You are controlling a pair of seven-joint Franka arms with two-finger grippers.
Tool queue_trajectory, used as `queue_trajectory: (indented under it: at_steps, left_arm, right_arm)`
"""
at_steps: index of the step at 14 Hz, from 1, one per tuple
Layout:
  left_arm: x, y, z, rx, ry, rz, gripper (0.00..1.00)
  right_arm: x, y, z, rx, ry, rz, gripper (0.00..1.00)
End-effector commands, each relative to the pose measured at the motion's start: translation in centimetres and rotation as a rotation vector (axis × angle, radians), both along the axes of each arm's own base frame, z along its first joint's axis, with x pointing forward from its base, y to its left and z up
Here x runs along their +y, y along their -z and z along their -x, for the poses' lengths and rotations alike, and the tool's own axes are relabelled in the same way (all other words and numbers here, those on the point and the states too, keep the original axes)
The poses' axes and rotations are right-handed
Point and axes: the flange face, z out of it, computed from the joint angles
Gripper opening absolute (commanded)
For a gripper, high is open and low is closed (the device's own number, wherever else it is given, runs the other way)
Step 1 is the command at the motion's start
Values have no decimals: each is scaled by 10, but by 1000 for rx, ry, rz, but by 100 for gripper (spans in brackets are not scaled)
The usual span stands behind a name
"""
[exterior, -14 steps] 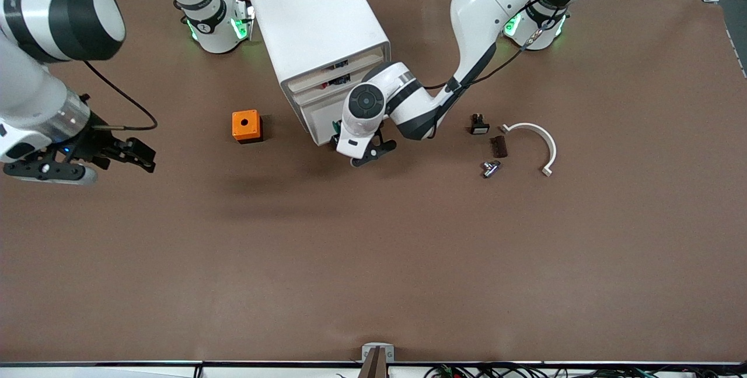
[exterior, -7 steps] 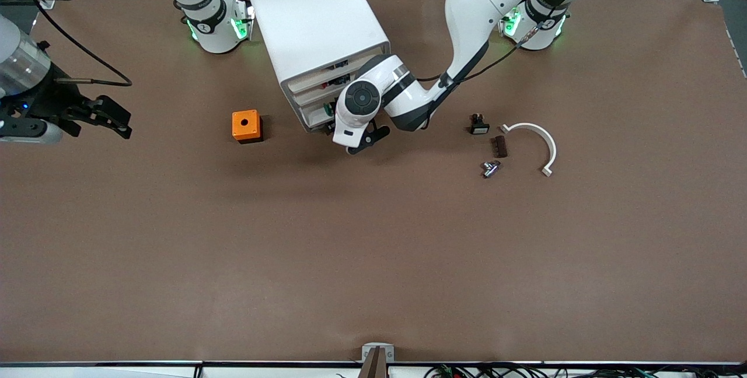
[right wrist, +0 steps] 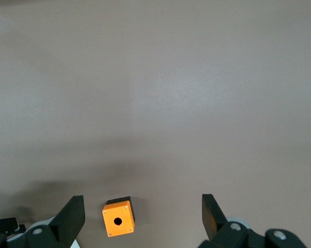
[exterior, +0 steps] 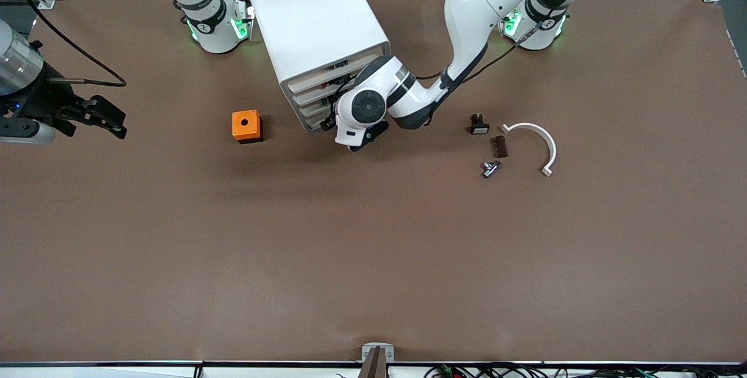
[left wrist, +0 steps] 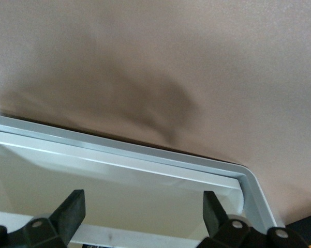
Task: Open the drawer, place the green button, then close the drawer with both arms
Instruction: 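Push the drawer shut with the left gripper while the right gripper withdraws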
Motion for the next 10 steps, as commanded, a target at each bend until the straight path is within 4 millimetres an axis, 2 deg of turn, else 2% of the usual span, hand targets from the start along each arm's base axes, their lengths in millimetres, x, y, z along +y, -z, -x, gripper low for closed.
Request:
queue_trajectory:
  at_steps: [1,3,5,7,10]
  left_arm:
    - [-3,-9,2,20,-10,21,100]
    - [4,-14,-12,0,-22,21,100]
    - [21,-39,-43,-56,-56,29,100]
    - [44,-71,-75,-170,-61,5,100]
    - [103,-128,-127,-252,-102,-50,100]
  right_arm:
    - [-3,-4,0,2,-10,-2,100]
    - [-3,-8,2,-4,-10,-3,100]
    - [-4,-8,2,-4,-8,-3,100]
    - [-4,-8,2,-4,-8,-3,100]
    - [-4,-10,3,-8,-8,-3,100]
